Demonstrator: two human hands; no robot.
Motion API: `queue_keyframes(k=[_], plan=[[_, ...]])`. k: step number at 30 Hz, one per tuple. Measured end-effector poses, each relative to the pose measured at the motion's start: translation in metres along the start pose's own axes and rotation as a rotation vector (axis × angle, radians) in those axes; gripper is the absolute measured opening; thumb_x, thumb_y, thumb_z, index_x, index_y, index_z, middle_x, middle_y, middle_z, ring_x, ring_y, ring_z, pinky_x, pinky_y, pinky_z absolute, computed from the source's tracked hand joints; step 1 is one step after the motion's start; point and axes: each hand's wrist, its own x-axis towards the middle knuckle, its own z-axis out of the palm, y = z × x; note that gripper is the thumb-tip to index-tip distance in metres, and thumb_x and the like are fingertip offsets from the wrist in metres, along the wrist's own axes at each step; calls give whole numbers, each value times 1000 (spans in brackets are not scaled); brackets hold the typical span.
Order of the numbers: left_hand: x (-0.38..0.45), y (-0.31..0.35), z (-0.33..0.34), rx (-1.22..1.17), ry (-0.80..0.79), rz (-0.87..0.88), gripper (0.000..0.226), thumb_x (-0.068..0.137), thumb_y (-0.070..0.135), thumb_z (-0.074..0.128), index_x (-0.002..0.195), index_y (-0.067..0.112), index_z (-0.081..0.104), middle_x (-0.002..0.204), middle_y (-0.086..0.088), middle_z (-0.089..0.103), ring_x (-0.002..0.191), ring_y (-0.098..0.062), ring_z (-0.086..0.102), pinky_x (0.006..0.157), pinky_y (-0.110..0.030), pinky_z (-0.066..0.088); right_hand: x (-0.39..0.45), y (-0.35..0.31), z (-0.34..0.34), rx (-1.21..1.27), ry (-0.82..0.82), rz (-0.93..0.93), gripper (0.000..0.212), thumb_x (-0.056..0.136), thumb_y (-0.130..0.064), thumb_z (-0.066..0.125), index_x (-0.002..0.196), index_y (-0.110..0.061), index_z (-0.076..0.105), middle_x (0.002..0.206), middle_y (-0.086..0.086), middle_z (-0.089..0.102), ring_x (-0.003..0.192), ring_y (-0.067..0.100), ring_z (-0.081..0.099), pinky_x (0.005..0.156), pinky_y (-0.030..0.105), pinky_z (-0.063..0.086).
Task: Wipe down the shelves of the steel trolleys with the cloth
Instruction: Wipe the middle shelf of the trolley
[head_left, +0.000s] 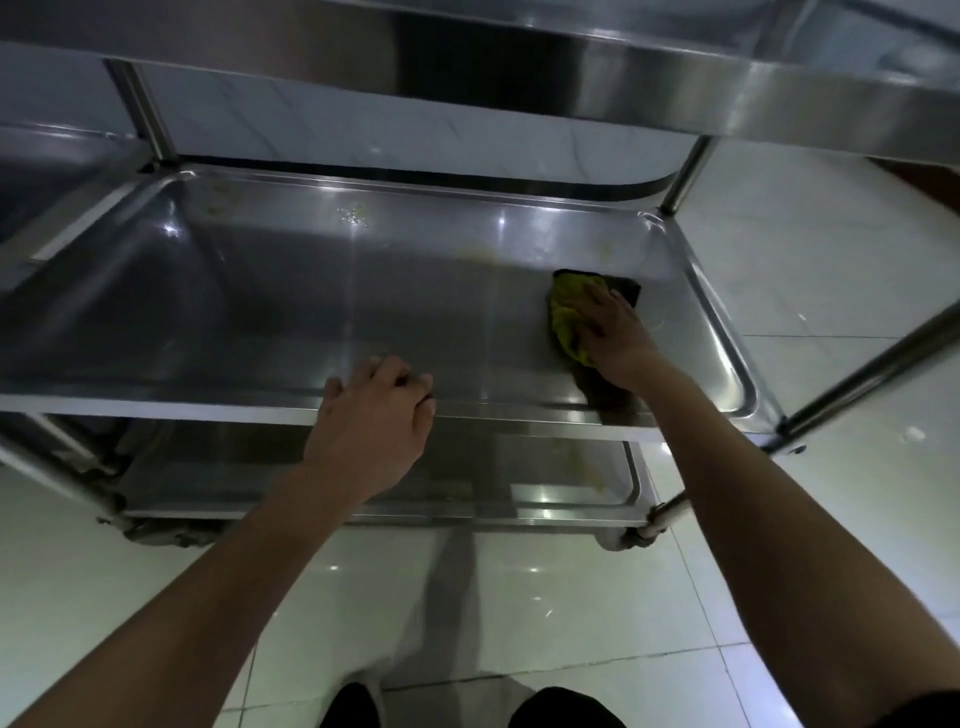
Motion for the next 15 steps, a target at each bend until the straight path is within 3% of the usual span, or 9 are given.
queue_keyframes(k=[4, 8, 12, 15], plan=[[6, 14, 1, 2, 45, -45, 55, 97, 53, 19, 108, 29, 67, 114, -1, 60, 104, -26, 57, 89, -55, 47, -30, 60, -26, -13, 62, 249, 49, 103, -21, 40, 151, -25, 37, 164, 3, 16, 151, 30, 12, 121, 42, 16], [8, 17, 0, 54, 25, -37, 44, 95, 47, 24, 100, 30, 65, 109, 0, 59, 101, -23, 54, 83, -51, 49, -42, 83, -40, -31, 91, 364, 49, 104, -22, 37, 152, -26, 34, 164, 2, 14, 149, 32, 11, 119, 45, 22], [17, 6, -5, -26, 59, -25, 28, 94, 49, 47, 100, 32, 68, 102, 2, 58, 97, -24, 56, 76, -43, 51, -37, 90, -40, -13, 101, 310, 46, 101, -20, 43, 146, -23, 45, 160, 4, 23, 147, 32, 17, 120, 43, 17], [45, -16, -15, -48, -30, -32, 30, 89, 61, 53, 95, 34, 62, 106, 0, 61, 99, -26, 57, 82, -40, 51, -25, 85, -34, -66, 102, 215, 40, 99, -19, 45, 137, -17, 56, 154, 7, 34, 145, 29, 24, 120, 40, 16]])
